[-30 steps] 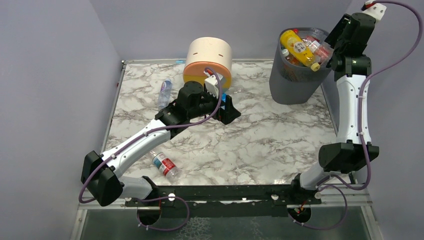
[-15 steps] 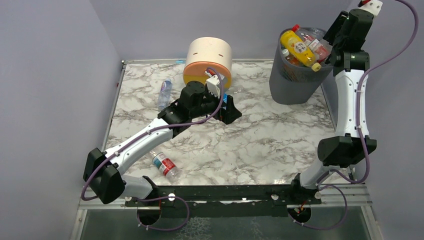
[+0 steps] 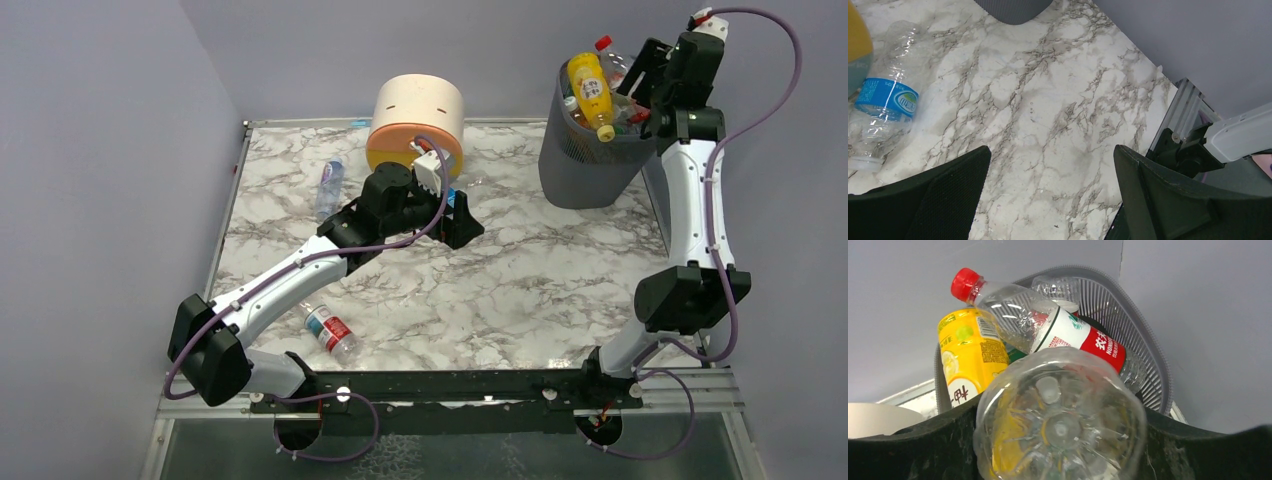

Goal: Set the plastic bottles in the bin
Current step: Place the plastic bottle in the trash bin, then pick up the plastic bottle at the center of the board.

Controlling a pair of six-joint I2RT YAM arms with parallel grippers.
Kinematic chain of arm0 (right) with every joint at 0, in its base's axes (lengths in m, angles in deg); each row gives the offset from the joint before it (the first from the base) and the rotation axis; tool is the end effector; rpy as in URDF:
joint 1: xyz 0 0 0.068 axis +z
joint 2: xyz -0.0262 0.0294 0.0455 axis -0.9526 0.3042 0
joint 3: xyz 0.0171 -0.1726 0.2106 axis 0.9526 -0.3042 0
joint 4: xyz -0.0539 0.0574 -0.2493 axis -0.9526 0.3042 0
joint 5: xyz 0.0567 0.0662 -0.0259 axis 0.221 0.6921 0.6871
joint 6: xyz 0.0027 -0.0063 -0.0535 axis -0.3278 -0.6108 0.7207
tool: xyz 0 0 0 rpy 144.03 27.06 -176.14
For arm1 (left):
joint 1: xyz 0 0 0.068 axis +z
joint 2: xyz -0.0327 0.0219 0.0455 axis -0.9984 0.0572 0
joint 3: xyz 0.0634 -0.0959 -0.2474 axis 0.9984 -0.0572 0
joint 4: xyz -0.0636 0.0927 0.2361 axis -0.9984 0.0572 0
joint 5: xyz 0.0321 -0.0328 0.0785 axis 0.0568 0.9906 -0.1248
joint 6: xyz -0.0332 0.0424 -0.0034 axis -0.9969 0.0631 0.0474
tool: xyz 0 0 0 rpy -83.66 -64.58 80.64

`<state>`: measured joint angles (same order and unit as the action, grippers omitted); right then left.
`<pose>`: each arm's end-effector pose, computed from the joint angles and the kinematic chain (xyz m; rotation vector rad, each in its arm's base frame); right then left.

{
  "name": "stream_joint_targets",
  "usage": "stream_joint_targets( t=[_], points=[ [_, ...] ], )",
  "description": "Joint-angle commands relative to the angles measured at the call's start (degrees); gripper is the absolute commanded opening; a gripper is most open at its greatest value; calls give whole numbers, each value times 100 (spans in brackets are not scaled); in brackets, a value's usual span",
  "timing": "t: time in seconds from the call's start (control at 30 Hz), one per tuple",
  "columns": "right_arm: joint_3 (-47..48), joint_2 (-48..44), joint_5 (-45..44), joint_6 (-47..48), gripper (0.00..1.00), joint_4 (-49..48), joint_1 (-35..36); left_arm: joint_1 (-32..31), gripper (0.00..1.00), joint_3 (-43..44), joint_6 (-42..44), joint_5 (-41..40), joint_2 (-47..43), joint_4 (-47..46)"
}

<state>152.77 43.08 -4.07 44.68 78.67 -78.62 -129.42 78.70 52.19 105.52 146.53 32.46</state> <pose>0.3713 -0.0482 0.4669 0.4272 1.7884 -0.1138 0.2243 -0.2221 0.3450 0.6243 1.8968 -1.0263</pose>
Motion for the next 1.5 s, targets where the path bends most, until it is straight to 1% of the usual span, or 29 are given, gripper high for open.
stream_joint_targets(
  t=[0.0,0.13,0.43,0.47,0.6,0.7,0.8,0.87,1.0,1.17,1.27,1.43,1.47],
  points=[
    [387,-226,-7,-1,78,288,18,33,99,-11,-47,125,-30,-190],
    [509,-307,-111,-9,84,405,18,33,99,-33,-73,134,-23,-200],
    [803,-545,-103,-123,92,678,18,35,99,11,-40,-65,-50,-86],
    [820,-607,-68,-140,95,679,18,34,99,27,-28,-129,-42,-48],
    [780,-907,408,-330,100,791,18,55,99,185,99,-472,115,175],
    [279,-1314,1094,-577,100,746,18,136,99,269,239,-703,314,290],
    [-614,-1809,1807,-846,100,469,18,235,99,319,380,-912,527,300],
    [-1218,-2157,2127,-923,98,258,18,288,99,298,467,-1131,669,245],
    [-2139,-2730,2610,-1112,98,-9,18,420,99,208,582,-1631,1059,-59],
    [-3252,-3298,3703,-1539,97,-537,24,490,99,365,846,-2006,1754,-334],
    [-3781,-3485,4091,-1611,97,-703,26,499,98,504,1026,-2262,2212,-395],
    [-4383,-3736,4370,-1638,97,-815,24,499,98,718,1336,-2724,2707,-479],
    [-4639,-3839,4512,-1634,97,-917,22,508,97,829,1644,-2991,3010,-568]
  ],
)
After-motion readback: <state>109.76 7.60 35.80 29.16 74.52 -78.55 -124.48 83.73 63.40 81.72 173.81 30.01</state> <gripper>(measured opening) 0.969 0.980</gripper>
